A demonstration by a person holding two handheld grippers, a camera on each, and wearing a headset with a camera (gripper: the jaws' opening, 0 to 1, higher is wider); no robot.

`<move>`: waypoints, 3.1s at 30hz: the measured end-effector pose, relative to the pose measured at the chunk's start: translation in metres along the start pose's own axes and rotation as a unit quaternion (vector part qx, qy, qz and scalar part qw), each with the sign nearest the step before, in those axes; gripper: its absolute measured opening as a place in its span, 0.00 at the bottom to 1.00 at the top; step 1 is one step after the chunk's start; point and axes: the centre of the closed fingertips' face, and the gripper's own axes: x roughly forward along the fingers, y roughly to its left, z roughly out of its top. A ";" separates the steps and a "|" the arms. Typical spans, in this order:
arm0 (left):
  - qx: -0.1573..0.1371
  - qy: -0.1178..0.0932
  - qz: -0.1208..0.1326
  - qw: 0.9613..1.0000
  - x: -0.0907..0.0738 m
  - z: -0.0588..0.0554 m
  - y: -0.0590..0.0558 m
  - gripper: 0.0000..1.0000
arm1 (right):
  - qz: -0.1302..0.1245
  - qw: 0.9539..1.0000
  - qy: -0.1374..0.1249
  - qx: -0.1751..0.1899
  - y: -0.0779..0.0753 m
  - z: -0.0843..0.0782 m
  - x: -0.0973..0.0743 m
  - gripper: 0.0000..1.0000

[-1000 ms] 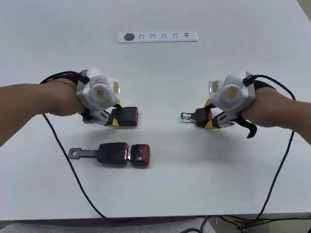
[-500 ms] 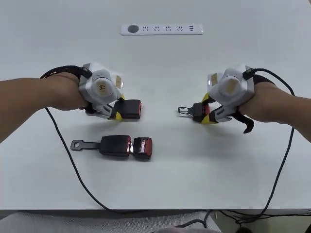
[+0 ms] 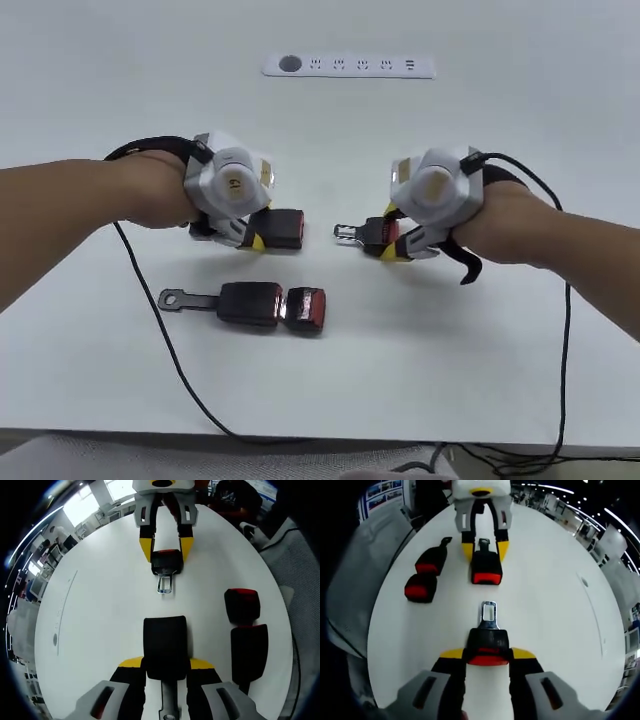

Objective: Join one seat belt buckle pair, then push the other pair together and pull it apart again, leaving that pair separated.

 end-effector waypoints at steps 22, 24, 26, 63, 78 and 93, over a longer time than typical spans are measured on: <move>-0.011 -0.012 0.003 1.000 0.000 -0.001 0.001 0.31 | -0.004 0.999 -0.026 -0.020 -0.006 0.038 0.024 0.32; -0.008 -0.013 0.002 1.000 0.001 -0.001 0.001 0.31 | 0.000 1.000 -0.024 -0.018 -0.009 0.037 0.026 0.32; -0.007 -0.014 0.003 1.000 0.001 -0.001 0.001 0.31 | 0.005 1.000 -0.029 -0.009 -0.008 0.037 0.024 0.32; -0.024 -0.008 0.003 1.000 0.001 -0.002 0.002 0.31 | -0.002 0.999 -0.035 -0.006 -0.004 0.057 0.029 0.31; -0.017 -0.011 0.000 1.000 0.000 -0.001 0.001 0.32 | -0.006 0.999 -0.044 -0.005 -0.008 0.043 0.024 0.33; -0.012 -0.010 -0.002 1.000 0.000 0.000 0.000 0.33 | -0.020 0.999 -0.026 0.006 -0.001 -0.018 -0.008 0.34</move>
